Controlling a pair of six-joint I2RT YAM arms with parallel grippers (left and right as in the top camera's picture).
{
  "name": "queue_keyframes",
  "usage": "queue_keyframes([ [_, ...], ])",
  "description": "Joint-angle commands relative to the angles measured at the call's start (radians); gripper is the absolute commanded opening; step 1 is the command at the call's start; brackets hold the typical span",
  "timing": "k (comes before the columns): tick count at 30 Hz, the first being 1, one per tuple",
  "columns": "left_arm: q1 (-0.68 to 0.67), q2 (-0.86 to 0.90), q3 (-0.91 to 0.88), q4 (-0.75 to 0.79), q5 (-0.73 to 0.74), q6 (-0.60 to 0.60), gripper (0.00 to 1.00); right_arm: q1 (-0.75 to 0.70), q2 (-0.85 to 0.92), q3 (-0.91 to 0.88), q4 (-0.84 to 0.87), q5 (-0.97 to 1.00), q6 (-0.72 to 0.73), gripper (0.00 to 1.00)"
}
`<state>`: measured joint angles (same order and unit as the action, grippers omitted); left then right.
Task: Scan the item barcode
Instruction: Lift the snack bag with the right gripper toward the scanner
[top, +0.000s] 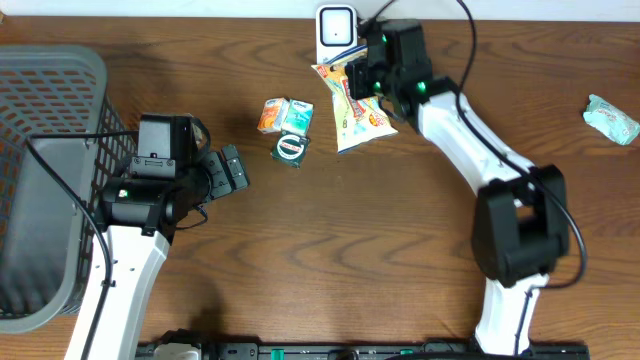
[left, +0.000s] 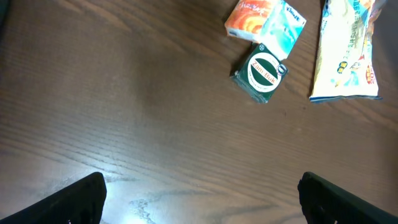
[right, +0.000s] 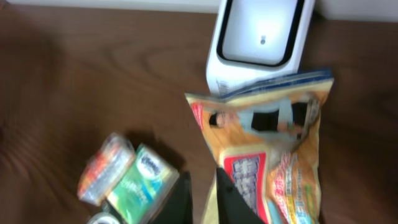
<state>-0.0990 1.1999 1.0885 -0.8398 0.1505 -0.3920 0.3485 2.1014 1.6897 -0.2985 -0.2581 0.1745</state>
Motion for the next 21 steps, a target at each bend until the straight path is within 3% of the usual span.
queue_keyframes([
  [1, 0.006, 0.002, 0.009, -0.002, -0.013, 0.003, 0.98, 0.012, 0.067, 0.184, -0.084, 0.001, -0.087, 0.08],
  [5, 0.006, 0.002, 0.009, -0.002, -0.013, 0.003, 0.97, 0.012, 0.167, 0.331, -0.195, 0.016, -0.087, 0.09],
  [9, 0.006, 0.002, 0.009, -0.002, -0.013, 0.003, 0.97, 0.019, 0.243, 0.357, -0.261, 0.016, -0.086, 0.09],
  [10, 0.006, 0.002, 0.009, -0.002, -0.013, 0.003, 0.97, 0.021, 0.257, 0.357, -0.275, 0.016, -0.086, 0.2],
  [12, 0.006, 0.002, 0.009, -0.001, -0.013, 0.003, 0.98, 0.027, 0.284, 0.357, -0.303, 0.018, -0.087, 0.75],
  [14, 0.006, 0.002, 0.009, -0.001, -0.013, 0.003, 0.97, 0.031, 0.307, 0.357, -0.324, 0.029, -0.087, 0.99],
  [21, 0.006, 0.002, 0.009, -0.001, -0.013, 0.003, 0.97, 0.032, 0.322, 0.357, -0.434, 0.208, -0.087, 0.99],
])
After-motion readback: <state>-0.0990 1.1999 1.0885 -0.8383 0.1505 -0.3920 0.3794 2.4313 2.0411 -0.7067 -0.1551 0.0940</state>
